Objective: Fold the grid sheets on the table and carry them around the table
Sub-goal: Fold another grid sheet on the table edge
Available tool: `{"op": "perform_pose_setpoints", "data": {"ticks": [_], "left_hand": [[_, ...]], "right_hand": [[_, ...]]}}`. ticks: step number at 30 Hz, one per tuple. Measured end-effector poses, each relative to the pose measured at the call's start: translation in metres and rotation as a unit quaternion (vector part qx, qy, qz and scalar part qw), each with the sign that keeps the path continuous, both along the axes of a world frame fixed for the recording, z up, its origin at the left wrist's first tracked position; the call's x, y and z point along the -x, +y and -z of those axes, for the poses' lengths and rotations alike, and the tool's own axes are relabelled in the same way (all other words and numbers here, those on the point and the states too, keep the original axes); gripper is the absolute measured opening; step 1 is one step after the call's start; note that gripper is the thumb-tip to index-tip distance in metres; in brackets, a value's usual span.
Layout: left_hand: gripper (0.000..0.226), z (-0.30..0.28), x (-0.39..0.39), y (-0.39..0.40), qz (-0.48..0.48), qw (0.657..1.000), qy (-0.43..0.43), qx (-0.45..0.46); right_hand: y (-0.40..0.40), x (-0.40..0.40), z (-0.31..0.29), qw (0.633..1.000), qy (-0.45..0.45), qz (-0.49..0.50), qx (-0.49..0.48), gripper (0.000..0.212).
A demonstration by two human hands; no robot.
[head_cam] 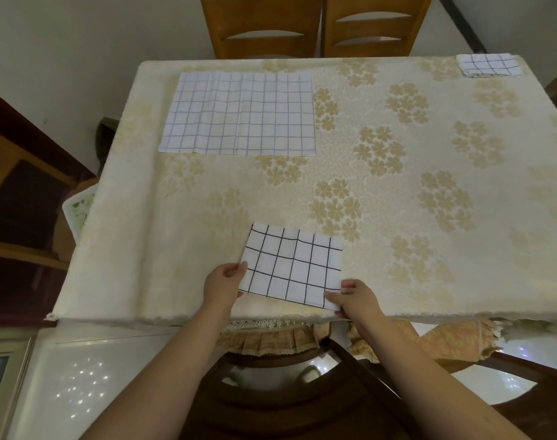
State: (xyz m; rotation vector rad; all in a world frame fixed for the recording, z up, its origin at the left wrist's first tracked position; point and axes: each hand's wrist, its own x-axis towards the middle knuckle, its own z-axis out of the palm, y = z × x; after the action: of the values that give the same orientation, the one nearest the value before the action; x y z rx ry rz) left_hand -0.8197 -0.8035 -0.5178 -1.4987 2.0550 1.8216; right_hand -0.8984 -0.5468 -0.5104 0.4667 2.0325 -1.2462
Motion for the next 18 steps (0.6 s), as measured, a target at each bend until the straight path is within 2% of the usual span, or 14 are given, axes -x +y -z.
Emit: {"op": "perform_pose_setpoints", "data": {"ticks": [6, 9, 11, 13, 15, 18], "left_hand": [[0.024, 0.003, 0.010, -0.008, 0.096, 0.989, -0.050, 0.101], [0.020, 0.002, 0.007, -0.009, 0.117, 0.982, -0.059, 0.137], [0.020, 0.002, 0.004, -0.009, 0.120, 0.983, -0.050, 0.131], [0.023, 0.003, 0.003, -0.008, 0.116, 0.986, -0.039, 0.110], [0.024, 0.003, 0.004, -0.008, 0.106, 0.988, -0.035, 0.102], [0.028, 0.003, 0.007, -0.008, 0.091, 0.988, -0.051, 0.117]], "right_hand": [[0.001, 0.001, -0.002, 0.998, 0.039, -0.036, -0.036, 0.038], [0.001, 0.003, -0.002, 0.983, 0.120, -0.082, -0.114, 0.038], [-0.003, 0.004, -0.003, 0.966, 0.194, -0.111, -0.128, 0.035], [-0.010, 0.004, -0.003, 0.937, 0.287, -0.157, -0.125, 0.036], [-0.023, 0.003, 0.002, 0.888, 0.373, -0.232, -0.136, 0.039], [-0.045, 0.001, 0.010, 0.818, 0.432, -0.353, -0.145, 0.051]]}}
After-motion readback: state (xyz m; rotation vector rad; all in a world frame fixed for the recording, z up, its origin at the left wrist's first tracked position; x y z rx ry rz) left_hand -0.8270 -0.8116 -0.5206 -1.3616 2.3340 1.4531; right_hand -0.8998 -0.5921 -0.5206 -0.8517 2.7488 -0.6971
